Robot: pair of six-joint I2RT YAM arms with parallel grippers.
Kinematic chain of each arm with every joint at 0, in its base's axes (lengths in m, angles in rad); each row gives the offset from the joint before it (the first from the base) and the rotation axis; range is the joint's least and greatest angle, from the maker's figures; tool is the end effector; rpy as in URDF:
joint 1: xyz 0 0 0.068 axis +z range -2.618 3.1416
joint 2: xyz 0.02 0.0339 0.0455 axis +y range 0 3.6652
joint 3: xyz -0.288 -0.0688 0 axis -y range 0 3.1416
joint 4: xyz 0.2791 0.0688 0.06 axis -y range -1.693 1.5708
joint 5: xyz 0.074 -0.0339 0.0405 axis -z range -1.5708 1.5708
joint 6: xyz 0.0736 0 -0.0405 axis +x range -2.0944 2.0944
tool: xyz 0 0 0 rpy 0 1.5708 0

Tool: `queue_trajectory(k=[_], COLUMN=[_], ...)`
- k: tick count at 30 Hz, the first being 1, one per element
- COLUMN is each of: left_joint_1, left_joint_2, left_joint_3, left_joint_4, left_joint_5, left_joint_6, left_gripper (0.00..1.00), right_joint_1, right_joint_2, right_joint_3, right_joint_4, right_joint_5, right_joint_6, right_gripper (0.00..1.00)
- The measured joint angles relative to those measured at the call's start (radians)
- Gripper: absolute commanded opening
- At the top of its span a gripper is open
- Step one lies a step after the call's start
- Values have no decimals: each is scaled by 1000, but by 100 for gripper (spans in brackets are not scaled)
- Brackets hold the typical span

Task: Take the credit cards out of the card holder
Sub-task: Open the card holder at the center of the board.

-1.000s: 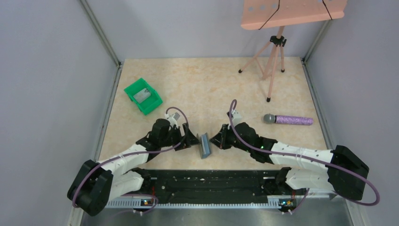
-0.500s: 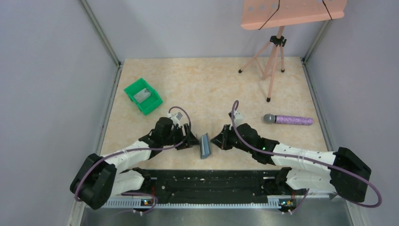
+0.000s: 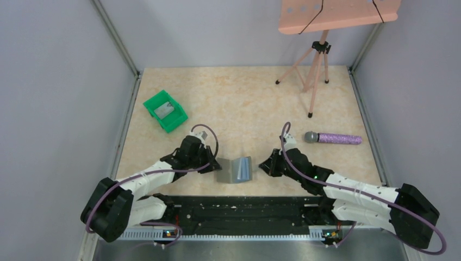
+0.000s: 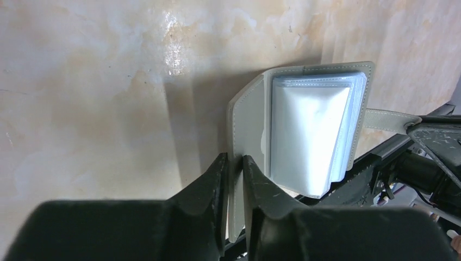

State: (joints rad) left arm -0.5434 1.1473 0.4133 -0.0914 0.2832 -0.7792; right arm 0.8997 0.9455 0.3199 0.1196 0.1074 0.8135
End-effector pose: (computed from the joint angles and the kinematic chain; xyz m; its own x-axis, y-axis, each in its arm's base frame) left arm 0.2010 -0.1454 0.1273 -0.9104 -0.2383 -0.3383 0.0266 0.7820 -0.6227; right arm 0.1564 0.1842 0.1609 -0.7305 0.2419 -0.6386 -0.2758 0.7510 0.5999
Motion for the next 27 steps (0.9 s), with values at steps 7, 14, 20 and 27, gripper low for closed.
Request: queue_trajectory(k=[7,14,20,27], left_joint_1=[0,0,0,-1], left_joint_2=[5,13,13,-2], left_joint_3=[0,0,0,0], left_joint_4=[0,0,0,-1], left_joint_5=[-3,-3,0,0], left_joint_6=[6,12,12,10], left_gripper=[13,19,30,28], right_joint_1=[-12,-13,-13,-13], right_joint_2=[-16,-56,-77,38], right_joint_3=[-2,85,162,163], right_joint_4=[-51,-155,-168,-76], right_joint_5=[-1,-43,-85,-158], right_joint_6=[2,2,3,34], right_gripper=[34,47,51,53])
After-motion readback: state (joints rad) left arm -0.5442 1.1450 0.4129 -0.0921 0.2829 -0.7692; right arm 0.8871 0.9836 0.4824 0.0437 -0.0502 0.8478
